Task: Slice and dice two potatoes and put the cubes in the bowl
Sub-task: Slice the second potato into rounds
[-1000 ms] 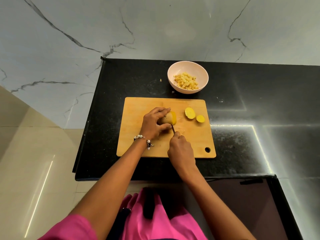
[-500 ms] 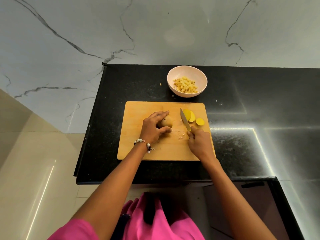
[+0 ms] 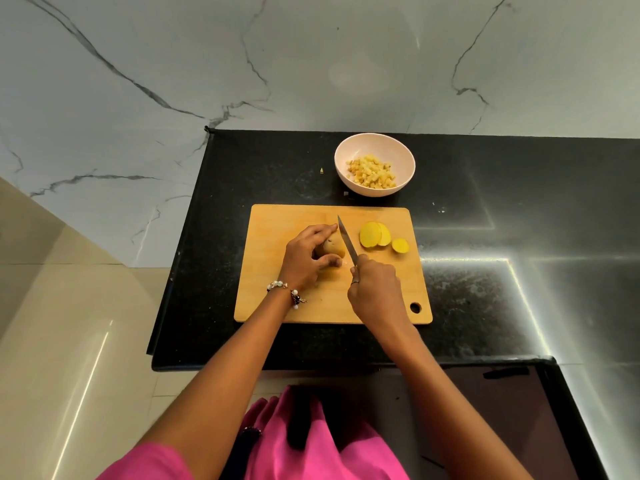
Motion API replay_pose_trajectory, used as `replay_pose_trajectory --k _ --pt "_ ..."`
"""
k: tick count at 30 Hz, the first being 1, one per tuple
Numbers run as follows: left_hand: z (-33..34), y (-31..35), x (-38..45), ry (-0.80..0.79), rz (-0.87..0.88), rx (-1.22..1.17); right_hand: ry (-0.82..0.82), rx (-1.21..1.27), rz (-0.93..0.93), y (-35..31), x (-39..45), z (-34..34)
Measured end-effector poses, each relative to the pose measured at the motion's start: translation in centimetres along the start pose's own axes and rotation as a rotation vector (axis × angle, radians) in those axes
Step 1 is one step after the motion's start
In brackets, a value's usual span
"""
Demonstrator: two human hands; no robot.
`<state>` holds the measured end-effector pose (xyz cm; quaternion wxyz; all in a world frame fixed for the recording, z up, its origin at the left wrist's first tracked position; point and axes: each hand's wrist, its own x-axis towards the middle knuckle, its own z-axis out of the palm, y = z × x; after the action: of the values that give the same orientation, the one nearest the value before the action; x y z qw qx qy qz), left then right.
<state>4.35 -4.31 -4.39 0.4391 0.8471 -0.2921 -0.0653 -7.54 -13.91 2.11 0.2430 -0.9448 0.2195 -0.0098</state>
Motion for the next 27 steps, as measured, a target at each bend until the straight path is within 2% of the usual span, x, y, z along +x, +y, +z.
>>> replay_pose_trajectory --k 13,19,23,27 --pt "0.1 -0.5 0.1 0.022 0.067 -0.014 -0.072 -0.101 -0.039 -3.0 1.5 -1.2" --pt "0.4 -0.5 -0.1 0.055 0.078 -0.027 -0.082 -0.169 -0.051 -3.0 -0.4 -1.3" --pt "0.3 -0.7 0.1 0.038 0.076 0.003 -0.08 -0.143 -0.062 -3.2 1.5 -0.2" --pt "0.3 -0.6 0.0 0.042 0.065 -0.011 -0.085 -0.211 -0.083 -2.0 -0.5 1.3"
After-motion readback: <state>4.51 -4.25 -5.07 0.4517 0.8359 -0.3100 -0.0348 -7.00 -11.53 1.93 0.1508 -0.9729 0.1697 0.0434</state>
